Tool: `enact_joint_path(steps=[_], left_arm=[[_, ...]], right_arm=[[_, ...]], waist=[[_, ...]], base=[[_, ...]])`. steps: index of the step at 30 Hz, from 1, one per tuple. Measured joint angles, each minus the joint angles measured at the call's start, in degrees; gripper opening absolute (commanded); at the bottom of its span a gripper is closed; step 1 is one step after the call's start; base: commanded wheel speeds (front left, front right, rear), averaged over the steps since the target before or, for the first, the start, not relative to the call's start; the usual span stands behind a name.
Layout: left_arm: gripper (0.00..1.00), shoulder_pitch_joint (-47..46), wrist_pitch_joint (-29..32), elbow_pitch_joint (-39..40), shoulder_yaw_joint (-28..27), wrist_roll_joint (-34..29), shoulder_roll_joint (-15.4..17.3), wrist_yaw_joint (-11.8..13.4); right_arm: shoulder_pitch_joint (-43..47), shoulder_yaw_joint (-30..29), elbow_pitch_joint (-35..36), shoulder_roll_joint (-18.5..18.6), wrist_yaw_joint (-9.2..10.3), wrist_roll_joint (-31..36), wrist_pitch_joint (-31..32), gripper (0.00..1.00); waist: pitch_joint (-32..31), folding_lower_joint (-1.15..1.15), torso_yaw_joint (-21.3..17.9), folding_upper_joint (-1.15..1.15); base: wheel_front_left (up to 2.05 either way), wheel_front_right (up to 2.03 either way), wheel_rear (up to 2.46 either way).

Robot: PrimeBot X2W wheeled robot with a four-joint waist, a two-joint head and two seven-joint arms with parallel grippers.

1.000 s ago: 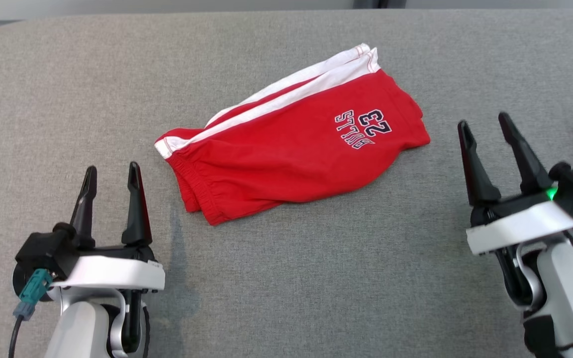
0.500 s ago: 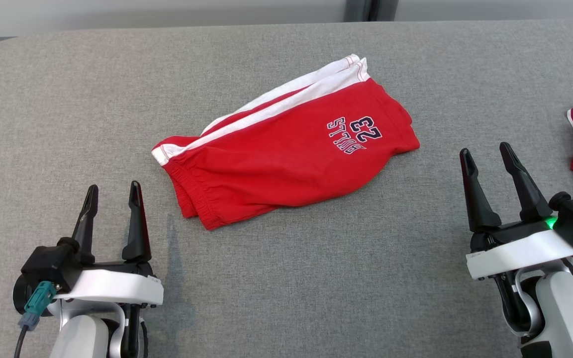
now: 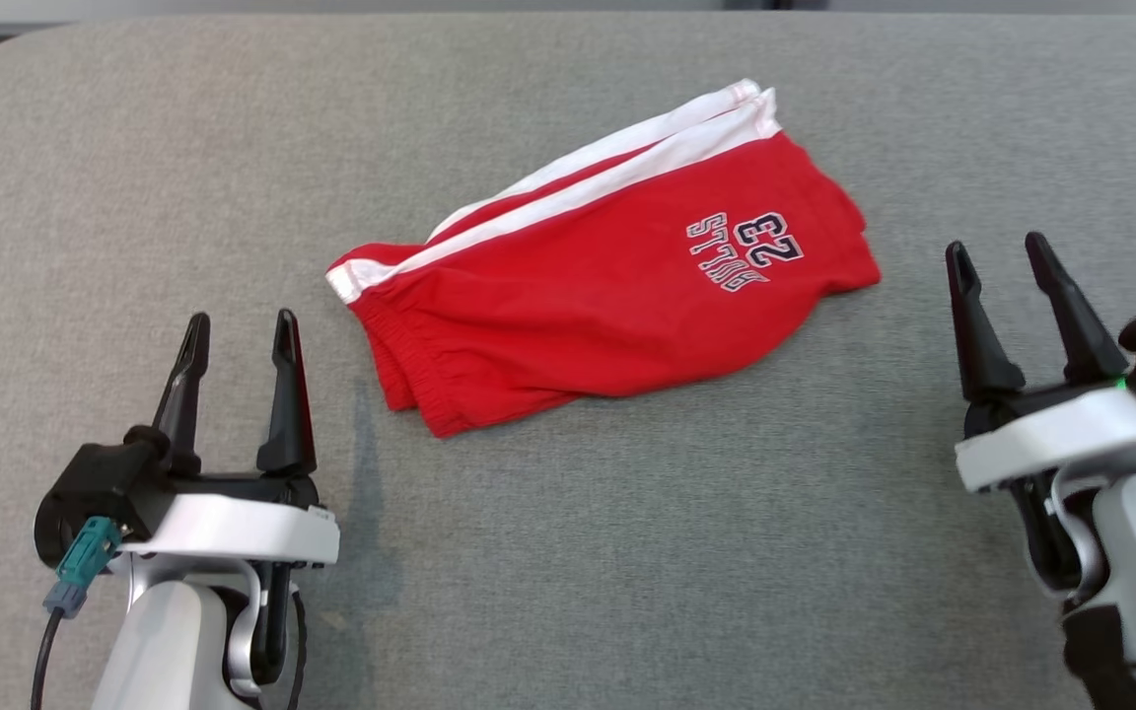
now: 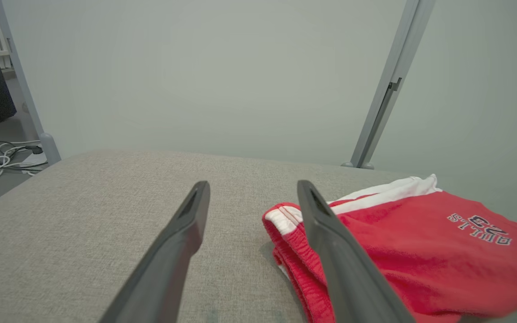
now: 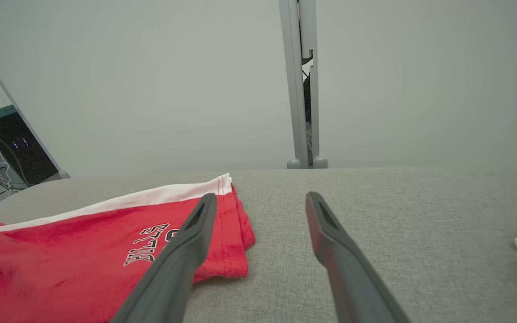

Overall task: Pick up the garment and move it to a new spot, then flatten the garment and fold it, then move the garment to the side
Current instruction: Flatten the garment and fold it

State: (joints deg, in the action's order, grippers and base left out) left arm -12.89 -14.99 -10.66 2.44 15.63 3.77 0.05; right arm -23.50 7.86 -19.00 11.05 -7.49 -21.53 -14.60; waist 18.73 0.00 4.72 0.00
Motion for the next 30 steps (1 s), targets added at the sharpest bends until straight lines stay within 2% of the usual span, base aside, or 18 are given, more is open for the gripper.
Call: enact_joint_path(steps=[3,4,6,15,20,22,26,30], left_arm=[[1.0,-1.41,0.0,0.56,0.6,0.12,-0.41,-0.07],[1.0,-1.41,0.0,0.56,0.6,0.12,-0.41,-0.07],[1.0,-1.94,0.0,0.63,0.91,0.64,-0.52,-0.07],[1.0,-3.98,0.0,0.31,2.43,1.2,-0.81,-0.24],[1.0,-3.98,0.0,0.15,2.78,1.46,-0.85,-0.15],[1.0,-3.98,0.0,0.0,2.8,1.45,-0.89,-0.15],[1.0,-3.98,0.0,-0.11,2.7,1.31,-0.9,-0.04],[1.0,-3.76,0.0,-0.09,2.21,0.71,-0.9,-0.04]], right_arm=[[-5.25,2.21,-5.76,2.16,0.0,-0.34,1.8,1.0],[-5.25,2.21,-5.76,2.16,0.0,-0.34,1.8,1.0],[-9.34,4.66,-10.23,2.78,0.0,-1.31,3.24,1.0],[-17.55,8.59,-22.9,3.61,0.0,-4.19,8.87,1.0],[-21.23,10.78,-27.17,3.11,0.0,-5.34,11.85,1.0],[-22.11,11.72,-28.35,2.77,0.0,-6.46,13.21,0.0],[-22.31,13.44,-28.75,1.87,0.0,-8.92,12.9,0.0],[-20.43,14.35,-28.13,1.47,-0.01,-10.95,9.9,0.0]], waist=[[1.59,0.0,1.91,0.0],[1.59,0.0,1.91,0.0],[2.93,0.0,3.33,0.0],[5.59,0.0,6.43,0.0],[5.83,0.0,6.29,0.0],[5.74,0.0,5.98,0.0],[5.29,0.0,5.24,0.0],[4.49,0.0,4.4,0.0]], base=[[0.0,0.0,0.0],[0.0,0.0,0.0],[0.0,0.0,0.0],[0.0,0.0,0.0],[0.0,0.0,0.0],[0.0,0.0,0.0],[0.0,0.0,0.0],[0.0,0.0,0.0]])
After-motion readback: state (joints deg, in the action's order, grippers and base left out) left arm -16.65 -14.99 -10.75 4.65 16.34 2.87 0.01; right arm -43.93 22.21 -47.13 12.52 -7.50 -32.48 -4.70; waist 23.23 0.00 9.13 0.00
